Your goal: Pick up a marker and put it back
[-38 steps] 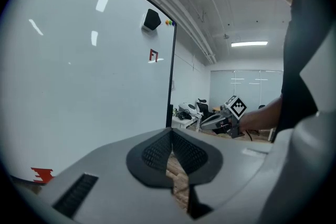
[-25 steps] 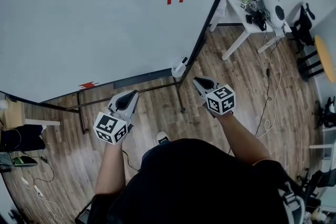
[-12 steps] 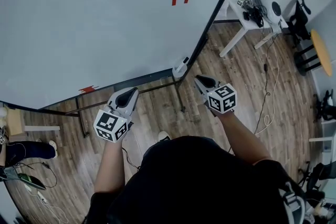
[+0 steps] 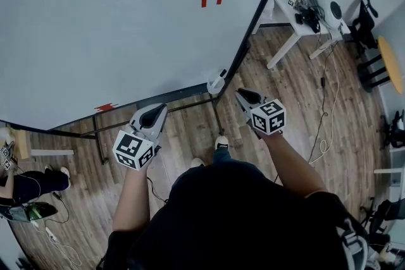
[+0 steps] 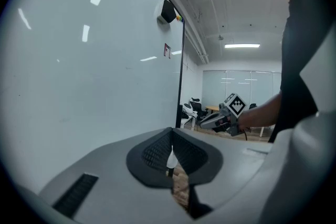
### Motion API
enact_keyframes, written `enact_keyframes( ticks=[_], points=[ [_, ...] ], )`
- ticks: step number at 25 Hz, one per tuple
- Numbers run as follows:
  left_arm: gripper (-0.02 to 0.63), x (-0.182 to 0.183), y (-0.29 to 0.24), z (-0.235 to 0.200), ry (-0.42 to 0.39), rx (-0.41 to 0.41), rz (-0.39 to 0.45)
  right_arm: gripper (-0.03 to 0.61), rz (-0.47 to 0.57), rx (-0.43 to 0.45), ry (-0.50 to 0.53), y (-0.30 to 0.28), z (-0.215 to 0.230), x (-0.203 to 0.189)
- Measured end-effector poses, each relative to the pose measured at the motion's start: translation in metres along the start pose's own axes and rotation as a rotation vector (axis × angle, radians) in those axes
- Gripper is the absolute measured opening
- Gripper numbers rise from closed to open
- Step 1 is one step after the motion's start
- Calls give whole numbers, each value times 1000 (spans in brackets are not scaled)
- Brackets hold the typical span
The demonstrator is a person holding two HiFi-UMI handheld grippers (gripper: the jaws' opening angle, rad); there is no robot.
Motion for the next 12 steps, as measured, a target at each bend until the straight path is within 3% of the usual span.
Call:
enact_keyframes(
  ticks=[12],
  points=[
    [12,18,-39,-3,6,51,-17,60,-16,65,2,-34,44,13]
  ],
)
Point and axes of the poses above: the fingertips, and each gripper's own axes: y backward along the fingers, z to its right, x out of its top, the point moved 8 cm from there along y, backward along the fingers, and after that the axes turned 7 degrees about -y, right-handed, at the moved point
